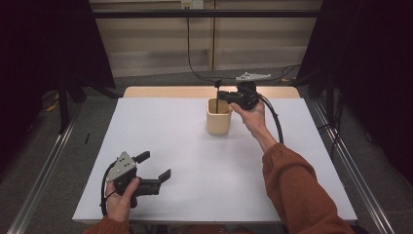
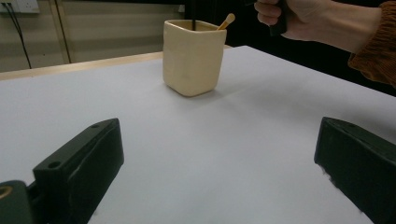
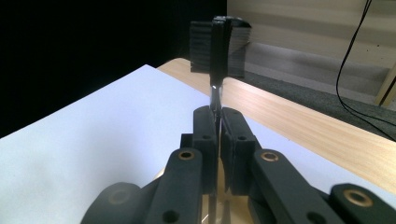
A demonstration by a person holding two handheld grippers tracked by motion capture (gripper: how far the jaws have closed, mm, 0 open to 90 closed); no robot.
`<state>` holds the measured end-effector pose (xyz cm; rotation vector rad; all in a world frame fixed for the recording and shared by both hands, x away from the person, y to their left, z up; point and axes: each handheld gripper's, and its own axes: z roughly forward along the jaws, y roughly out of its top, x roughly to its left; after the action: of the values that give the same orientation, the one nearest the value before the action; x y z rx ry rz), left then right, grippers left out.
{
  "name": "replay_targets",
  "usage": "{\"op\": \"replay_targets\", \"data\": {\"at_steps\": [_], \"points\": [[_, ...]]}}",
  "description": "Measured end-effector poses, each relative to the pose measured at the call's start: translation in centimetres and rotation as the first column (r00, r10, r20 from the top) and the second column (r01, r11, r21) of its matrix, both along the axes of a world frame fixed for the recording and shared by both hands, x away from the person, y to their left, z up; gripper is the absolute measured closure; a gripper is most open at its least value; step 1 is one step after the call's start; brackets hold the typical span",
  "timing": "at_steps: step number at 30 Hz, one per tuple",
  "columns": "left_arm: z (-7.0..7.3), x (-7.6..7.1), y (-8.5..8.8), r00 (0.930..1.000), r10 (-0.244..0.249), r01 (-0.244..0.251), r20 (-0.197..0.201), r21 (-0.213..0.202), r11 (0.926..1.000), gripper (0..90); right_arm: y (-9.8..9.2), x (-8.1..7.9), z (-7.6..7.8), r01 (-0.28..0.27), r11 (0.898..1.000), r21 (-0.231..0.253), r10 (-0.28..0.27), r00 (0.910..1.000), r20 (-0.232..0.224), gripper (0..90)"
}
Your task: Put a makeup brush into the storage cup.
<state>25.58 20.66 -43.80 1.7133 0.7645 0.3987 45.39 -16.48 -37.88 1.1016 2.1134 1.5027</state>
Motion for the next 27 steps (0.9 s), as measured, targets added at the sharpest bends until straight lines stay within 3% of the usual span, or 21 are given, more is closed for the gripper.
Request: {"op": "replay_targets", "data": {"at_steps": [13,27], "points": [[-0.1,0.2,-0.1,1.0,0.002,-0.002,-0.004,-0.006,1.0,1.5,-0.2,-0.1,0.2,0.006,1.0,0.019,-0.006,1.0,0.002,74.2],[-0.2,0.6,-0.2,0.9999,-0.001,0.001,-0.011,-0.004,1.0,1.6,-1.1,-0.3,-0.1,0.02,0.999,0.051,-0.021,0.9998,0.008,48.0]]}}
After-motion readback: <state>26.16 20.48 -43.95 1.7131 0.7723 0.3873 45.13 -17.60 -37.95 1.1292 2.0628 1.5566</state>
